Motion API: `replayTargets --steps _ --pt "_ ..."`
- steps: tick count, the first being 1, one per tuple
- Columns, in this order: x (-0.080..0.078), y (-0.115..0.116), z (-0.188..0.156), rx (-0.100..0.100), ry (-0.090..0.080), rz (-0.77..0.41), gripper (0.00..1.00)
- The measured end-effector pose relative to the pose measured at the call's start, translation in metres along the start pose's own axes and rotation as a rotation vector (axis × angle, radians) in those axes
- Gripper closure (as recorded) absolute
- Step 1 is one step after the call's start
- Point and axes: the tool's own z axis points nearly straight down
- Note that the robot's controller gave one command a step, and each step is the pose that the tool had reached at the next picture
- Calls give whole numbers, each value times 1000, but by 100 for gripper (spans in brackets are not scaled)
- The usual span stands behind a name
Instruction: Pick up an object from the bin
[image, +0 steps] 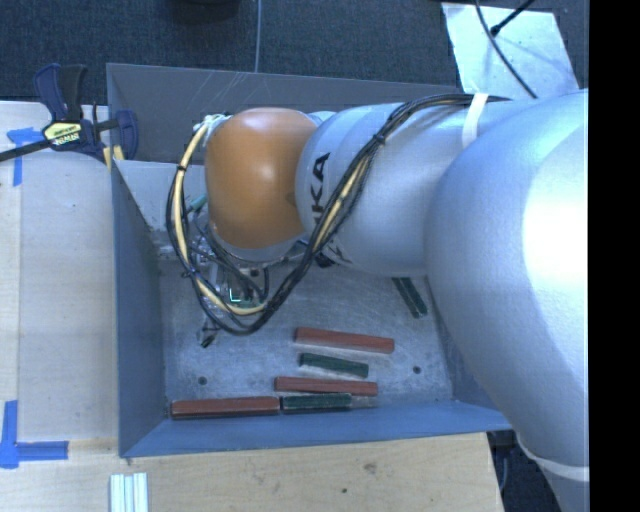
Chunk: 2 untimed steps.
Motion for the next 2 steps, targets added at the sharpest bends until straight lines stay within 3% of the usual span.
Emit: replayTargets --steps 1,2 --pt "-53 -44 74 1 -6 -36 0" --pt "-41 -106 57 0 -7 103 0"
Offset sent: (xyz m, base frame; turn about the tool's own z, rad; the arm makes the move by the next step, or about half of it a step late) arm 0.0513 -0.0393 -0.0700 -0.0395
